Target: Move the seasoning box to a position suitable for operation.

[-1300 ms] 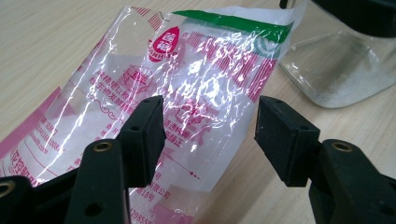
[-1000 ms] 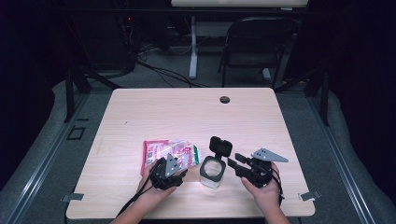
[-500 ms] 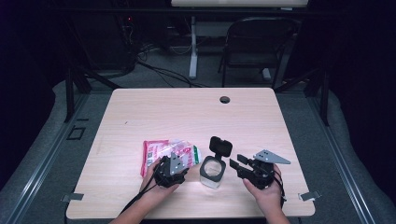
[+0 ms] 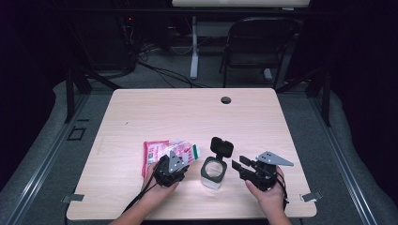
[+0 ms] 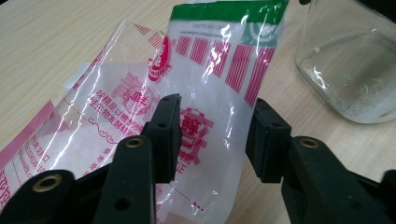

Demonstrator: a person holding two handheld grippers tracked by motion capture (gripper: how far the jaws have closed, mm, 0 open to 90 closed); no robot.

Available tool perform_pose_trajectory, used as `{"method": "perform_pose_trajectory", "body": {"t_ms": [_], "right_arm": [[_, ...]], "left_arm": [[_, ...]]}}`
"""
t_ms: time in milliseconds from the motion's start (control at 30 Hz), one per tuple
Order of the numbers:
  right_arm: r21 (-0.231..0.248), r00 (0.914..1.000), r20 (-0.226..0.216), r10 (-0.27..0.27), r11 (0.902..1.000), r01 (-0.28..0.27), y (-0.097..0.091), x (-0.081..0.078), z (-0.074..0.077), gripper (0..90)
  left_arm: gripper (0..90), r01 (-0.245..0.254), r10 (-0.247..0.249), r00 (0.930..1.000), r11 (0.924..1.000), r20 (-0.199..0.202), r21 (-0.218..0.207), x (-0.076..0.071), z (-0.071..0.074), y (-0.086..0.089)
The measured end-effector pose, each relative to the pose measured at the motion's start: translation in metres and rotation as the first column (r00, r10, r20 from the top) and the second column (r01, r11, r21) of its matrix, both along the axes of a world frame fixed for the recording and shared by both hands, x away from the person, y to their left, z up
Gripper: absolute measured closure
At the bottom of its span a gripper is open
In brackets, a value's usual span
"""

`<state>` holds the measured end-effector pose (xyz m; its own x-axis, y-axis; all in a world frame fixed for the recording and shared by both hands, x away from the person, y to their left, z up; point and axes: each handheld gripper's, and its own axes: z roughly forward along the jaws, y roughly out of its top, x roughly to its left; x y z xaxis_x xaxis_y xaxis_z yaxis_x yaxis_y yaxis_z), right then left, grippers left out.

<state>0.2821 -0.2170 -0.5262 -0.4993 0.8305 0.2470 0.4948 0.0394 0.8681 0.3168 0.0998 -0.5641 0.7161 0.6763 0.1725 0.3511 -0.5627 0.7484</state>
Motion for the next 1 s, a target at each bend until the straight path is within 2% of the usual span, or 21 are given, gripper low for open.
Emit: {"method": "perform_pose_trajectory", "body": {"t_ms": [500, 700, 833, 1000], "right_arm": [[0.002, 1.0000, -0.004, 0.004, 1.0000, -0.004, 0.001, 0.000, -0.001, 57.3], [-0.003, 0.9999, -0.009, 0.006, 1.0000, -0.006, 0.001, 0.000, -0.001, 57.2], [-0.002, 1.0000, -0.008, 0.006, 1.0000, -0.006, 0.001, 0.000, -0.001, 57.2], [-0.003, 0.9999, -0.007, 0.009, 1.0000, -0.009, 0.002, 0.000, -0.002, 57.2]], "left_arm": [[78.5, -0.024, 0.025, 0.9996, 0.9989, 0.010, -0.041, -0.003, 0.007, 0.006], [83.3, -0.039, 0.038, 0.9992, 0.9967, -0.011, -0.072, -0.002, 0.008, 0.009], [78.6, -0.058, 0.056, 0.9982, 0.9945, -0.025, -0.087, 0.000, 0.007, 0.011], [67.4, -0.087, 0.087, 0.9962, 0.9941, -0.006, -0.065, 0.001, 0.005, 0.010]]}}
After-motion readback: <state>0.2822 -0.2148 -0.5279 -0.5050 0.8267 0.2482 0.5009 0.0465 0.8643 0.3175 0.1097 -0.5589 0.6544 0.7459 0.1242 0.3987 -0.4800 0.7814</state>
